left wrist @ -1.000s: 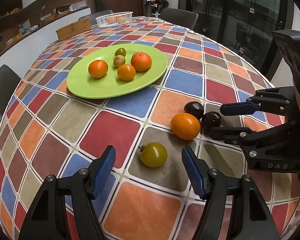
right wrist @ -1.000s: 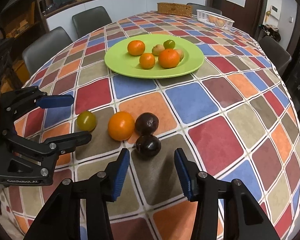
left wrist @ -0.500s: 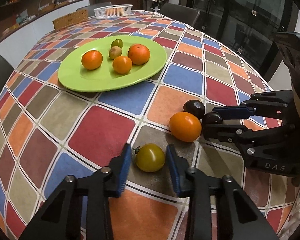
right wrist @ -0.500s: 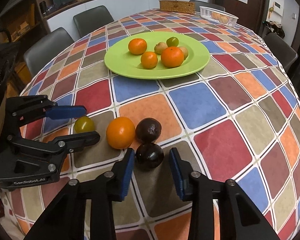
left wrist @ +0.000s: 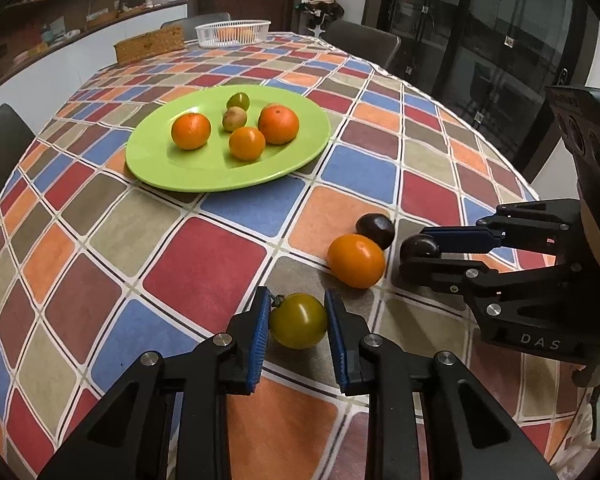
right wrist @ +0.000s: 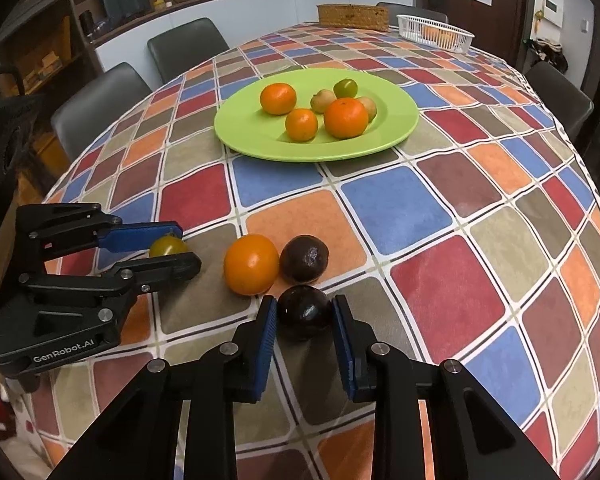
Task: Organize fruits
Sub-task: 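Grasp the green lime with the left tool while the right tool grasps a dark plum, then lower the lime and plum onto the green plate and open both tools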
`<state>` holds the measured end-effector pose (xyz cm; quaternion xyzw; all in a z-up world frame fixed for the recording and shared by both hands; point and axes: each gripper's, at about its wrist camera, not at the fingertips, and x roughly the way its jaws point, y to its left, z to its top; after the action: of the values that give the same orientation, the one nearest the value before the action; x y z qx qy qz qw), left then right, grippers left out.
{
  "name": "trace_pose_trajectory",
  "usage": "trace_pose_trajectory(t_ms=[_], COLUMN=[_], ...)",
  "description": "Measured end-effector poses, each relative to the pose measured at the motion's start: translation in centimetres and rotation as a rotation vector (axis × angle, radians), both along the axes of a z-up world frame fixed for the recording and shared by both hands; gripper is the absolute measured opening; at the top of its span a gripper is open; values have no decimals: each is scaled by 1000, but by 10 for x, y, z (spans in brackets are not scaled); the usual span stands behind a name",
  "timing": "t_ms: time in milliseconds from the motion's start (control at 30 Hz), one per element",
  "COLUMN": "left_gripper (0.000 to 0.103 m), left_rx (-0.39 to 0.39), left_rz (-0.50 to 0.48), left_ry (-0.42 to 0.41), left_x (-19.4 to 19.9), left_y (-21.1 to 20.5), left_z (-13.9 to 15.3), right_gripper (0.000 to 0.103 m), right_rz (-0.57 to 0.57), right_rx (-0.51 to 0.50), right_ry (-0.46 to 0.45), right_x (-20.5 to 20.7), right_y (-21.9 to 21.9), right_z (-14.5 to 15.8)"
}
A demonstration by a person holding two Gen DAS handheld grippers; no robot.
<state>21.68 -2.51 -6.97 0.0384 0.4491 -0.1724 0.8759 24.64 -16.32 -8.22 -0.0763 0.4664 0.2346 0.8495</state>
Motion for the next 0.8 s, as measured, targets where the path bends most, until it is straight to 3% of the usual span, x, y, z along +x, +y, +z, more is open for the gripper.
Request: trace_pose_trajectory(t_ms=[467, 800], left_gripper=[28, 27], left_rx=[-38, -55], left_rz=[15, 38], left_ry=[-124, -213], left_x=[-24, -14], left_y=[-1, 0], left_z=[52, 87], right_gripper=[29, 29], right_rz=[-5, -29], right_rx=[62, 124], right_ry=[-110, -202], right_x=[-18, -10], right_y=[-5, -9], right_z=[46, 82])
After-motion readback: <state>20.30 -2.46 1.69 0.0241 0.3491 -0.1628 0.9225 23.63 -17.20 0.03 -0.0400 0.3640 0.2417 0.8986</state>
